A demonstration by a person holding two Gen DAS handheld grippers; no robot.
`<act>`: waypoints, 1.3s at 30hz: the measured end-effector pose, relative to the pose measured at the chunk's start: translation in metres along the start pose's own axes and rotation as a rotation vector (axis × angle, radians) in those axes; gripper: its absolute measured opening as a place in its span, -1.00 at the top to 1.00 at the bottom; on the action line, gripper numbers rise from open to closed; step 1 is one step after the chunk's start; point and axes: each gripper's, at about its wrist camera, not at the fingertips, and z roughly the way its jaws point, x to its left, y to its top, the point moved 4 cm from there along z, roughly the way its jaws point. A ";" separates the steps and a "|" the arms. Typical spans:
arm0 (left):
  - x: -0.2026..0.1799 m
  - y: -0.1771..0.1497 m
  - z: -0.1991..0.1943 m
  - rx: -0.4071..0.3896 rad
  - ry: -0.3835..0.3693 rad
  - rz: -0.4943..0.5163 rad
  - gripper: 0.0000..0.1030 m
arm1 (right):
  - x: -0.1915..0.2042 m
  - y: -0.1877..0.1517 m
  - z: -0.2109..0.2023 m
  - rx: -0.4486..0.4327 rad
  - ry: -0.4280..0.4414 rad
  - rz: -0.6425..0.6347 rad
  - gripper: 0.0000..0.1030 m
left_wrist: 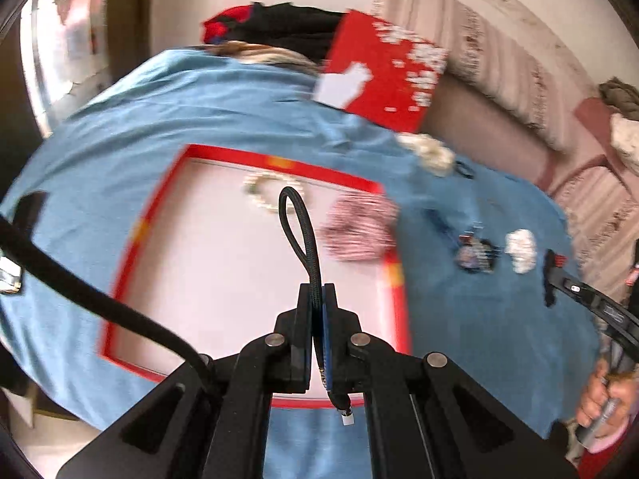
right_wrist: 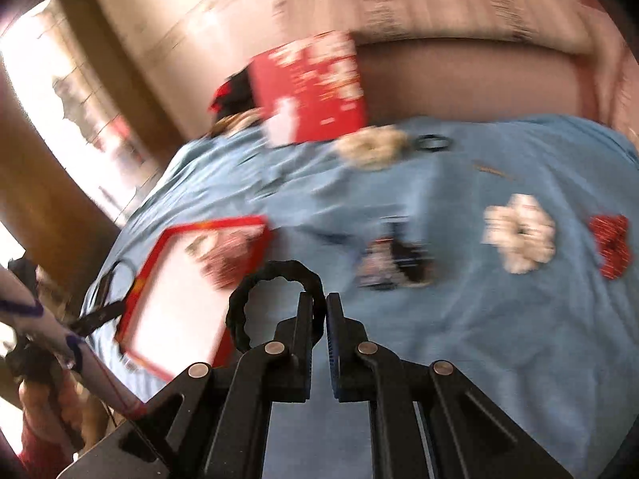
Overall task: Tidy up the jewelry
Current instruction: 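Grasp the black cord with the left tool while the right tool grasps the black hair tie, then lower the cord and hair tie into the tray and open both tools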
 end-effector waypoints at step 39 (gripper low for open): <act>0.052 0.047 0.030 -0.022 0.126 -0.079 0.06 | 0.121 -0.012 0.114 0.125 0.006 -0.204 0.00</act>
